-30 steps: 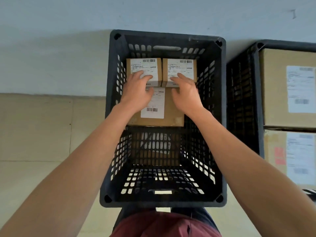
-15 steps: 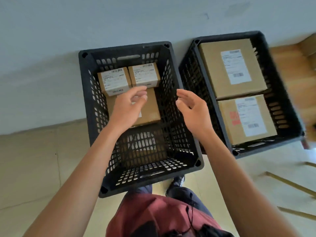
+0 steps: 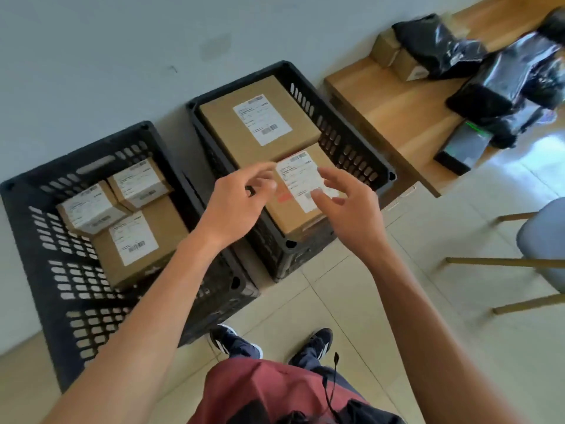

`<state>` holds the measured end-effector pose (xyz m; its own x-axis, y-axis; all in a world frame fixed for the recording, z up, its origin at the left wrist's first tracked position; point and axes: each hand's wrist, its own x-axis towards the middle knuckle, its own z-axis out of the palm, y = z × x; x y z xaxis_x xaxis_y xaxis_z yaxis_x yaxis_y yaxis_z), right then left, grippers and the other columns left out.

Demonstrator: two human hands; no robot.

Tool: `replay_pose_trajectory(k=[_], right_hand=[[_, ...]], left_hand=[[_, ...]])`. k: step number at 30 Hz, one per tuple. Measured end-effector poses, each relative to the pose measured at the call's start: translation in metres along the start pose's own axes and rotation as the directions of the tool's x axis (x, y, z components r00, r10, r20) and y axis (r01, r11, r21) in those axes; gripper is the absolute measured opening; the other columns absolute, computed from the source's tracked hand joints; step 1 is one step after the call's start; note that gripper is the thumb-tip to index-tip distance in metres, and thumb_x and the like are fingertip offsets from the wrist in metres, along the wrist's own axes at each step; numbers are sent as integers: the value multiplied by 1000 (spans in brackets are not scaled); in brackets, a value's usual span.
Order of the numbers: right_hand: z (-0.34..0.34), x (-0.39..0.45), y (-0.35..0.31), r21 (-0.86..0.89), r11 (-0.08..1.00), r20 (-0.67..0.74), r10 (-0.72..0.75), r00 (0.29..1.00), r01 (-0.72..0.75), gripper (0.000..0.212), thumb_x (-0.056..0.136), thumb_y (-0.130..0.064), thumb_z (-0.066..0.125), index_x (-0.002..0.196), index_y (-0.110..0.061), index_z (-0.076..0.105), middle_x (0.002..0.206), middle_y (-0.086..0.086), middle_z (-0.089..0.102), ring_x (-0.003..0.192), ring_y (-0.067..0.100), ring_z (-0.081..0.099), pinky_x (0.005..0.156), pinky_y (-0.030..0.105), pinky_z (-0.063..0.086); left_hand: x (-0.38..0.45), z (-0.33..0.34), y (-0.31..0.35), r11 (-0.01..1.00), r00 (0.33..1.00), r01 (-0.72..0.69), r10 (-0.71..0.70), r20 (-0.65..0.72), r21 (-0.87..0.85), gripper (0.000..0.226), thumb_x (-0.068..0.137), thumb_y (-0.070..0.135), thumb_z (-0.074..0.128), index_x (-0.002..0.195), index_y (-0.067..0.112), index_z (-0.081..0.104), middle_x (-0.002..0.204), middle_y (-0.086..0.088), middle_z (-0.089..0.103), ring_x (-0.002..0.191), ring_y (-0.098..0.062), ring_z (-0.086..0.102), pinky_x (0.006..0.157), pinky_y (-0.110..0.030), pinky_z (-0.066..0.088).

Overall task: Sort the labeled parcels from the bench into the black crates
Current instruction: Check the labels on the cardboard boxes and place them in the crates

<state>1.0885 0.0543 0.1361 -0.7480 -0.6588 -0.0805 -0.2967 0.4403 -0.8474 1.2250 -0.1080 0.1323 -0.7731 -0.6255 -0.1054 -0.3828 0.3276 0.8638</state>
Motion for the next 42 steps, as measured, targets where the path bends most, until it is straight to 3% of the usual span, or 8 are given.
replay_pose_trajectory(k=[3, 6, 9, 16, 21, 27, 36, 42], right_hand=[[-58, -10, 34, 16, 999, -69, 29, 997, -28, 46, 99, -27, 70, 144, -30, 60, 140, -11, 63, 109, -2, 62, 91, 25, 58], [-106, -20, 63, 26, 999, -139, 38, 989, -35, 44, 98, -25, 70, 142, -29, 62, 136, -14, 64, 120, 2, 60, 99, 38, 58], [-151, -28, 82, 55, 997, -179, 66, 982, -57, 39, 99, -21, 70, 137, -29, 64, 121, -26, 62, 116, 4, 60, 100, 37, 56], [-224, -28, 120, 77, 992, -293, 115, 949, -97, 41, 99, -22, 70, 139, -25, 64, 132, -14, 64, 124, 7, 59, 103, 36, 55], [-250, -8, 139, 68, 990, -336, 136, 932, -120, 40, 100, -22, 69, 139, -24, 64, 135, -9, 66, 125, 6, 58, 104, 35, 55], [-289, 37, 156, 36, 989, -378, 148, 914, -145, 40, 99, -23, 70, 138, -28, 65, 129, -19, 62, 124, 3, 58, 103, 35, 55], [-353, 98, 176, 58, 978, -467, 204, 860, -200, 42, 99, -23, 70, 141, -24, 63, 138, -4, 65, 126, 8, 58, 103, 34, 54], [-397, 116, 210, 86, 968, -508, 247, 825, -237, 41, 99, -22, 70, 139, -24, 63, 137, -7, 66, 125, 5, 58, 102, 32, 55]], left_hand=[[6, 48, 39, 999, 997, -52, 52, 58, 6, 34, 103, 25, 62, 137, 26, 65, 120, 18, 69, 112, 7, 62, 100, -25, 54], [9, 96, 71, 994, 990, -104, 99, 104, 42, 32, 103, 26, 61, 135, 30, 65, 121, 17, 69, 113, 5, 61, 102, -31, 53], [15, 139, 98, 985, 980, -155, 144, 136, 76, 32, 103, 29, 61, 135, 31, 65, 119, 19, 69, 113, 5, 62, 102, -34, 54], [35, 207, 145, 972, 955, -226, 208, 213, 65, 33, 102, 25, 63, 134, 31, 66, 117, 20, 69, 109, 8, 62, 98, -24, 53], [67, 240, 162, 967, 939, -245, 218, 268, 73, 34, 103, 27, 63, 136, 30, 65, 118, 18, 69, 109, 13, 59, 90, -6, 49], [128, 281, 190, 966, 922, -259, 249, 295, -6, 33, 103, 28, 63, 135, 33, 65, 118, 20, 69, 110, 7, 62, 97, -22, 51], [219, 333, 234, 939, 869, -341, 328, 370, -32, 36, 104, 30, 61, 139, 27, 63, 124, 15, 69, 114, 3, 62, 94, -18, 52], [256, 386, 267, 921, 822, -390, 354, 445, -10, 35, 104, 28, 61, 139, 25, 62, 124, 11, 68, 114, -3, 64, 94, -21, 53]])
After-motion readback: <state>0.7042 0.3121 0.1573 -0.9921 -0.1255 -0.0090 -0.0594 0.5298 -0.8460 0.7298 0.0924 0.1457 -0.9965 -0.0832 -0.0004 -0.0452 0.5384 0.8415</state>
